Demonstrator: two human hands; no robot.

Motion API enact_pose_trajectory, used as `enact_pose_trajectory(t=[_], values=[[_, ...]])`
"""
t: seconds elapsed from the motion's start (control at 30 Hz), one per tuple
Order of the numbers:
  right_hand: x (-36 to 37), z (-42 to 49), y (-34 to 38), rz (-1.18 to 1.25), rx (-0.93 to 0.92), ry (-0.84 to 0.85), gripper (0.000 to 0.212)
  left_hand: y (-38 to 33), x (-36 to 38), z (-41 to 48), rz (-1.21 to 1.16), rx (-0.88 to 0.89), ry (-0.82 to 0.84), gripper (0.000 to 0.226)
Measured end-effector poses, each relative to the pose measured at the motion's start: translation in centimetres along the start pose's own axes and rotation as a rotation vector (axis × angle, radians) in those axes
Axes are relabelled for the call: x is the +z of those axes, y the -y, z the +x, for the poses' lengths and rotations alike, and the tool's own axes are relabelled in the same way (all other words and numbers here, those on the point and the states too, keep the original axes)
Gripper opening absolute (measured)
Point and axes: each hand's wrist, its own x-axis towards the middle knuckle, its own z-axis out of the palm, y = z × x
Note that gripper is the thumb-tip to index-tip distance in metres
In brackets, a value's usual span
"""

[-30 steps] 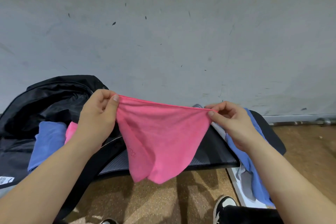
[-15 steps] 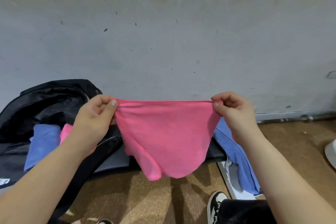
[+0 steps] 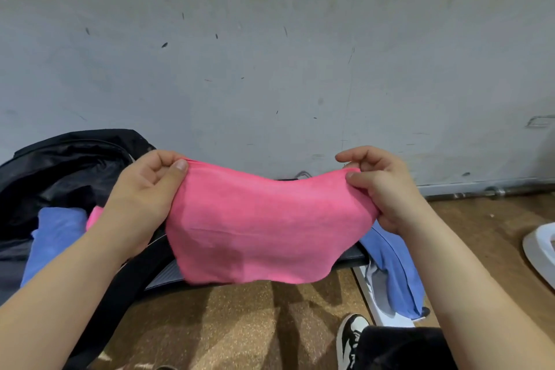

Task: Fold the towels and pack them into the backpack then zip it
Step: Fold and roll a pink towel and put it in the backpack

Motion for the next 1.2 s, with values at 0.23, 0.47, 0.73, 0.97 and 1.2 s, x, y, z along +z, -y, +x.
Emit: enact_pose_trajectory(t=[0.23, 0.47, 0.73, 0.97, 1.2], values=[[0.6, 2.2, -3.2, -0.222, -0.039, -0.134, 0.032, 2.2, 1.1, 1.4, 0.187, -0.098, 0.007, 0.014], [2.7, 6.8, -7.1, -0.516, -0.113, -0.218, 0.026, 6.1, 2.8, 6.3, 0.364, -0.134, -0.071, 0.012], [4.1, 10.6, -9.9, -0.530, -0.060, -0.324, 0.019, 9.8, 4.3, 10.3, 0.359, -0.213, -0.185, 0.015], [4.5, 10.6, -10.2, -0.695, -0.121, -0.210, 0.028, 10.3, 4.5, 11.1, 0.297, -0.247, -0.219, 0.016], [2.6, 7.5, -9.7, -0.814, -0.076, 0.092, 0.034, 8.8, 2.1, 7.9, 0.502, -0.202, -0.035, 0.012]])
